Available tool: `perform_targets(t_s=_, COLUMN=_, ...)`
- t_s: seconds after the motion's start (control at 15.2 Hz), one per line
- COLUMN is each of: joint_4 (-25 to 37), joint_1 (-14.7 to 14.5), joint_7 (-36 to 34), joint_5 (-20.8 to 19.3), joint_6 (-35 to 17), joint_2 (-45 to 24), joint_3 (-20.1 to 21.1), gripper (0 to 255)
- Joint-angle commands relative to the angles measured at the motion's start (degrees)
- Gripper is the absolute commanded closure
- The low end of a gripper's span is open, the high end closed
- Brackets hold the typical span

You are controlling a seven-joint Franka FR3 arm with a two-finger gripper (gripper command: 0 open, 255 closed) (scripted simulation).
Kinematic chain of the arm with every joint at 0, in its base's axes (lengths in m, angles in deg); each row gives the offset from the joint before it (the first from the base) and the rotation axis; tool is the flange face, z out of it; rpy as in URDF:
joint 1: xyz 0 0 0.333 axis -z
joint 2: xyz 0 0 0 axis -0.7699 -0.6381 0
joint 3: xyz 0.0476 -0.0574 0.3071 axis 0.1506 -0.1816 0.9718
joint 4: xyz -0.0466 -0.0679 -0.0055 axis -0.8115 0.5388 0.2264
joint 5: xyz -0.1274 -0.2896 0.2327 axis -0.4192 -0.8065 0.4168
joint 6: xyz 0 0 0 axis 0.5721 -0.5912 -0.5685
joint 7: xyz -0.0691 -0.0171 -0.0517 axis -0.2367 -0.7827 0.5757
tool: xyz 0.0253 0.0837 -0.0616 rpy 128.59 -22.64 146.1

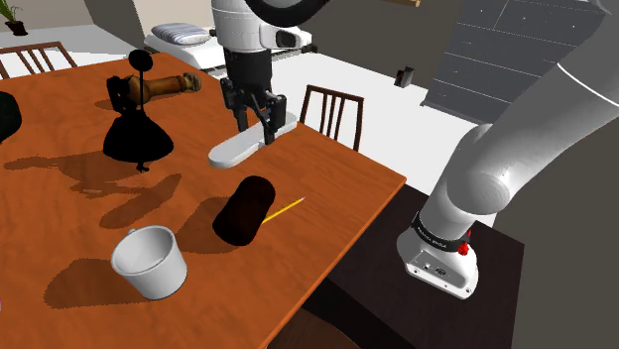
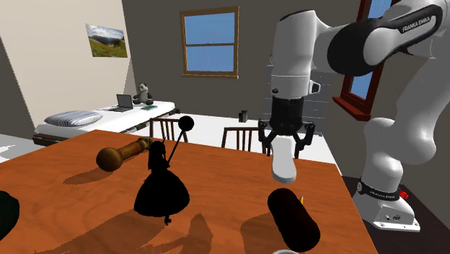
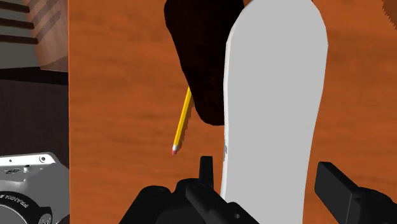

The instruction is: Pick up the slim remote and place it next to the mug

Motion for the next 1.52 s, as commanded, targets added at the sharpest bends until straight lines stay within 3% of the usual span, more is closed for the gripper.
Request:
perform_targets(t_s=0.0, joint_4=-1.17, joint_1=-1.23, joint_7=-2.10, joint_5=1.14, joint_6=0.08, joint_2=1.55, joint_3=1.37, gripper=255)
perform_targets(t_s=0.92, joint_4=-2.20, joint_1=-9.32, joint_7=-19.24, joint_5=8.18, joint_6=1.59, joint_2=6.84, joint_3=13.49, gripper=255)
perform_targets(t_s=1.19, joint_4=-0.25, joint_1=-10.78, joint_7=-25.05, joint_5=9.13, joint_6=1.71, joint_2=5.99, joint_3=17.95, gripper=255)
perform_targets(t_s=1.45, joint_4=-2.85, joint_1=-10.79, joint_7=-25.07, joint_5=9.31, joint_6=-1.43, joint_2=5.44, joint_3=18.82, gripper=255)
